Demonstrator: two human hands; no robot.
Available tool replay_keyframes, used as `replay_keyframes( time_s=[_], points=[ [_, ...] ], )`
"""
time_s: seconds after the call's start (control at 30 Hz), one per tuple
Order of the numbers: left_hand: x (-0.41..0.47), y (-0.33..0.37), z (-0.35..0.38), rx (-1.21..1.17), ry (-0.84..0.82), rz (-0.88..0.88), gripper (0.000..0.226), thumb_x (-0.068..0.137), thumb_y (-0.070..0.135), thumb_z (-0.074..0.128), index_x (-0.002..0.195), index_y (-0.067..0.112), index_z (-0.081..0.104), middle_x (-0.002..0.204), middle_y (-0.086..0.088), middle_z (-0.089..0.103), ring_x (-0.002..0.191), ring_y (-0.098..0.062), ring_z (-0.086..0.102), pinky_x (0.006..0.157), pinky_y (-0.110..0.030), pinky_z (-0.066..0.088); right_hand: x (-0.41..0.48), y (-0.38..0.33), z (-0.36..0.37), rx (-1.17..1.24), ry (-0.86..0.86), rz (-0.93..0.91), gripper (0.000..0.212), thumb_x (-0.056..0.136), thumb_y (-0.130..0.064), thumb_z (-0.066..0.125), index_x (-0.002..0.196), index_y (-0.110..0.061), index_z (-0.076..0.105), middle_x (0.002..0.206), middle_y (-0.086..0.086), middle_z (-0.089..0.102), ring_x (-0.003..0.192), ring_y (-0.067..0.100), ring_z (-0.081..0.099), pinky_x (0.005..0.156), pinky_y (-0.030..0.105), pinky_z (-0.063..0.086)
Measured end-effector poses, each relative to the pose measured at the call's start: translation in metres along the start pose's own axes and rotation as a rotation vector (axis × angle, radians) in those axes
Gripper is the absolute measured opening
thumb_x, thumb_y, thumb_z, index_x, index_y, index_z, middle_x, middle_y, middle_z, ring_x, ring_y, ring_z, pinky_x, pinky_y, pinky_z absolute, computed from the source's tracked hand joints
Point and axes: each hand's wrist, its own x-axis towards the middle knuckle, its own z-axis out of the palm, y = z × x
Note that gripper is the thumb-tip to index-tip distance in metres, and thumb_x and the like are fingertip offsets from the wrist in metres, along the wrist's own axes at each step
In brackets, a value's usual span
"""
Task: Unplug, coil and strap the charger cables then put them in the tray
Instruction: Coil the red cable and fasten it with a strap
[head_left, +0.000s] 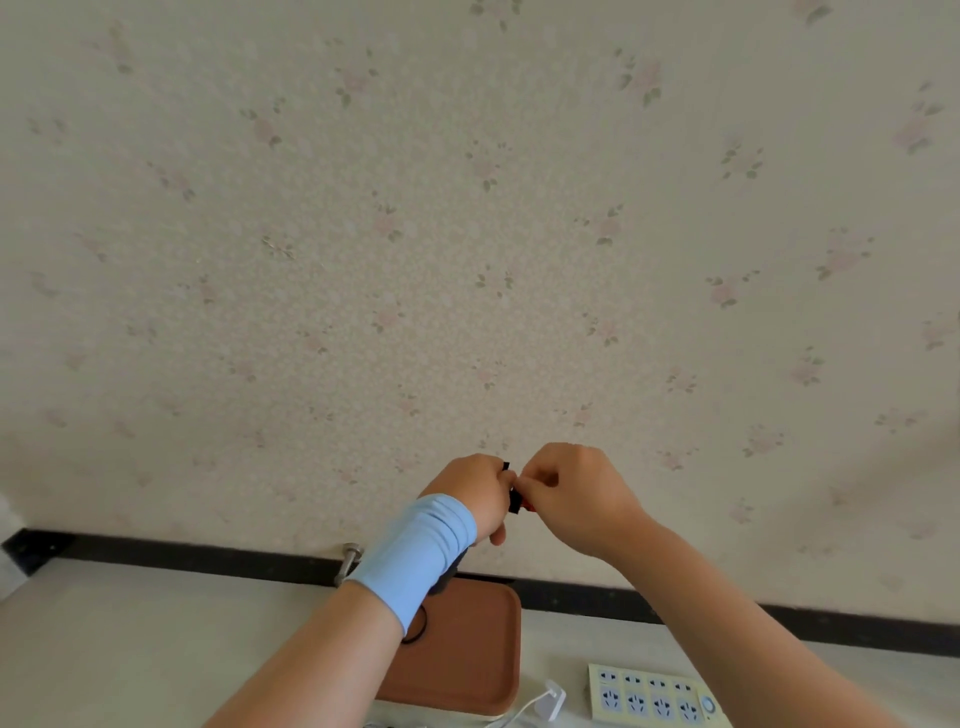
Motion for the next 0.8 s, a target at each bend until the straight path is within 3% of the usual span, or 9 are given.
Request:
replay_keyframes(
  time_s=[0.13,0.3,0.4,0.5,0.57,0.63,0.73,0.8],
  points=[
    [-0.001,-0.012,-0.004,-0.217,0.001,-0.008,0.032,0.103,0.034,0.037,0.097,0.015,0.061,0.066,-0.002,0.071,0.045,-0.016,0.053,0.055,-0.025,0.049,-0.001,0.006,0.005,-0.059,-0.087,-0.166,0.011,0.093,-0.032,0.069,0.092,-0.029,0.080,0.095,-0.012,0.065,0.083,0.009,0.062,0.079,0.033,0.055],
    [-0.002,-0.018,-0.016,-0.422,0.057,0.037,0.032,0.098,0.031,0.053,0.087,0.004,0.067,0.072,-0.008,0.074,0.053,-0.022,0.067,0.063,-0.042,0.058,0.005,0.010,0.005,-0.059,0.005,-0.229,0.017,0.095,-0.025,0.068,0.100,-0.034,0.080,0.086,-0.007,0.072,0.078,0.013,0.063,0.073,0.037,0.053],
    [-0.004,-0.020,-0.021,-0.333,0.186,0.098,0.035,0.091,0.031,0.064,0.068,0.005,0.066,0.061,-0.005,0.070,0.046,-0.014,0.063,0.042,-0.022,0.044,0.008,0.012,0.005,-0.058,0.031,-0.287,0.017,0.093,-0.020,0.071,0.104,-0.030,0.081,0.085,-0.008,0.074,0.077,0.013,0.065,0.073,0.036,0.053],
    [-0.005,-0.023,-0.026,-0.265,0.260,0.188,0.041,0.085,0.032,0.071,0.051,0.013,0.058,0.045,0.005,0.054,0.039,-0.008,0.047,0.041,-0.016,0.037,0.010,0.010,0.003,-0.017,0.082,-0.310,0.016,0.089,-0.015,0.075,0.100,-0.024,0.082,0.088,-0.008,0.076,0.081,0.010,0.069,0.077,0.030,0.055],
    [-0.006,-0.025,-0.030,-0.243,0.249,0.248,0.035,0.082,0.032,0.075,0.054,0.014,0.066,0.046,0.004,0.057,0.042,-0.008,0.049,0.045,-0.015,0.040,0.010,0.009,-0.001,0.013,0.099,-0.306,0.015,0.087,-0.012,0.077,0.097,-0.022,0.083,0.092,-0.009,0.078,0.085,0.007,0.070,0.081,0.025,0.055],
    [-0.008,-0.028,-0.034,-0.240,0.201,0.313,0.017,0.081,0.031,0.077,0.068,0.019,0.078,0.059,0.005,0.069,0.054,-0.010,0.063,0.056,-0.018,0.051,0.010,0.010,-0.003,0.025,0.098,-0.343,0.015,0.085,-0.011,0.079,0.095,-0.021,0.083,0.094,-0.010,0.078,0.087,0.003,0.070,0.082,0.022,0.054],
    [-0.009,-0.034,-0.041,-0.206,0.138,0.381,0.006,0.079,0.032,0.079,0.080,0.026,0.081,0.072,0.007,0.075,0.071,-0.016,0.071,0.073,-0.030,0.059,0.008,0.012,-0.001,0.039,0.090,-0.471,0.014,0.083,-0.011,0.081,0.094,-0.019,0.083,0.094,-0.010,0.077,0.087,0.002,0.070,0.081,0.018,0.055],
    [-0.008,-0.038,-0.043,-0.209,0.142,0.405,0.004,0.080,0.030,0.078,0.081,0.027,0.081,0.074,0.007,0.075,0.072,-0.015,0.071,0.074,-0.028,0.058,0.006,0.011,0.001,0.035,0.130,-0.588,0.012,0.083,-0.011,0.080,0.093,-0.016,0.083,0.094,-0.006,0.078,0.087,0.005,0.070,0.079,0.016,0.055]
  ],
)
